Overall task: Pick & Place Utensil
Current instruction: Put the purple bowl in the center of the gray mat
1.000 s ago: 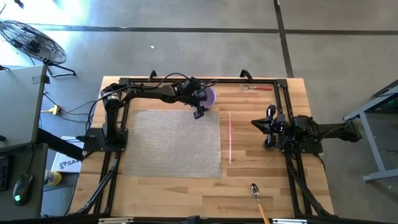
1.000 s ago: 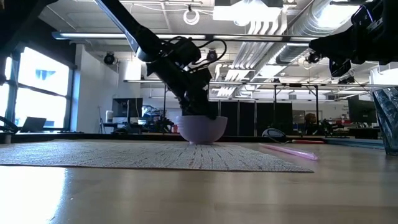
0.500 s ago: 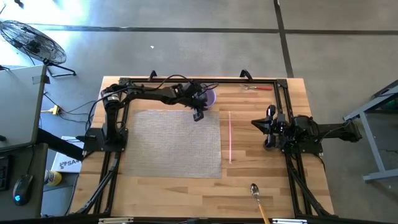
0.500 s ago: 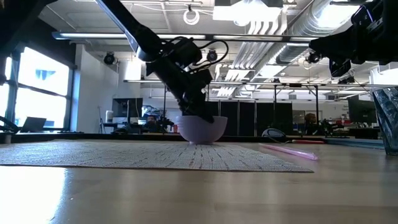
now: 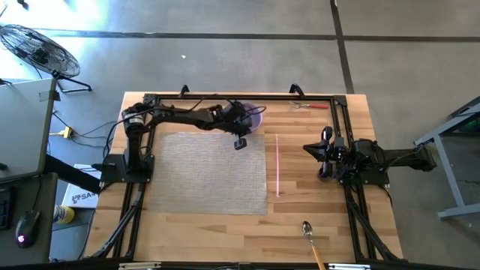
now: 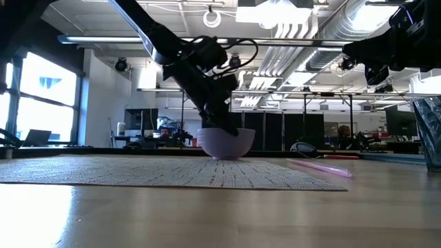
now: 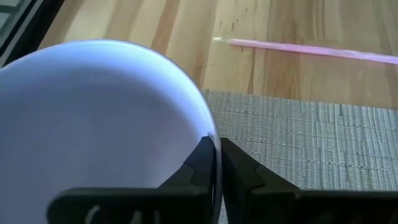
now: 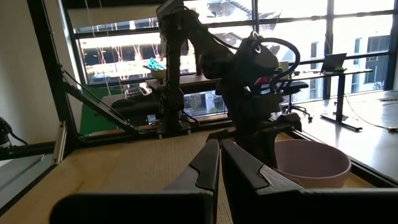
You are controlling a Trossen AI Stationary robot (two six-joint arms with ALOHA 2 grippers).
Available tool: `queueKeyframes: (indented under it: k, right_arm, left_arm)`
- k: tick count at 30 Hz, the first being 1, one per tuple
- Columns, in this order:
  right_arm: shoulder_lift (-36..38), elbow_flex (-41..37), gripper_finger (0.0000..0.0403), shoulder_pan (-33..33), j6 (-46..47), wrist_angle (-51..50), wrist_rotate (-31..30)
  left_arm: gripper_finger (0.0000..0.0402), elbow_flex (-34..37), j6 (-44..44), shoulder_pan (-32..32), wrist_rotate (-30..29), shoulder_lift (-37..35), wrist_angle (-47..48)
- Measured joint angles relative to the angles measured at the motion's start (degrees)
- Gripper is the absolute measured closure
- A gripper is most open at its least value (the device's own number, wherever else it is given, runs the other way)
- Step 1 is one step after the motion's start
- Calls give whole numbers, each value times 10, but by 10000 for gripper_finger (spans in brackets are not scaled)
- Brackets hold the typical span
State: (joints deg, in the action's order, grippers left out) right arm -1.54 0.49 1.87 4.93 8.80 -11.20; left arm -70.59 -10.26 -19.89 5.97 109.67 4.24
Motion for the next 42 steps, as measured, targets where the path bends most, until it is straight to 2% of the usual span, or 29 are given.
queueKeyframes:
  k: [8, 20, 24, 30, 34, 42]
  right_arm:
    - [0, 0, 391, 0, 0, 0, 0]
    - [-8, 0, 391, 0, 0, -1, 2]
    - [-11, 0, 391, 0, 0, -3, 2]
    - [-13, 0, 391, 0, 0, -4, 2]
    - [-18, 0, 391, 0, 0, -11, 2]
    - [-30, 0, 391, 0, 0, -13, 2]
  left_arm:
    - [388, 0, 4, 29, -34, -14, 23]
    - [396, 6, 30, 73, -70, -121, 140]
    - [396, 65, 54, 105, -85, -165, 122]
    - [396, 176, 117, 169, -187, -250, 128]
    - [396, 235, 174, 220, -221, -311, 123]
    - [396, 297, 276, 331, -270, -388, 129]
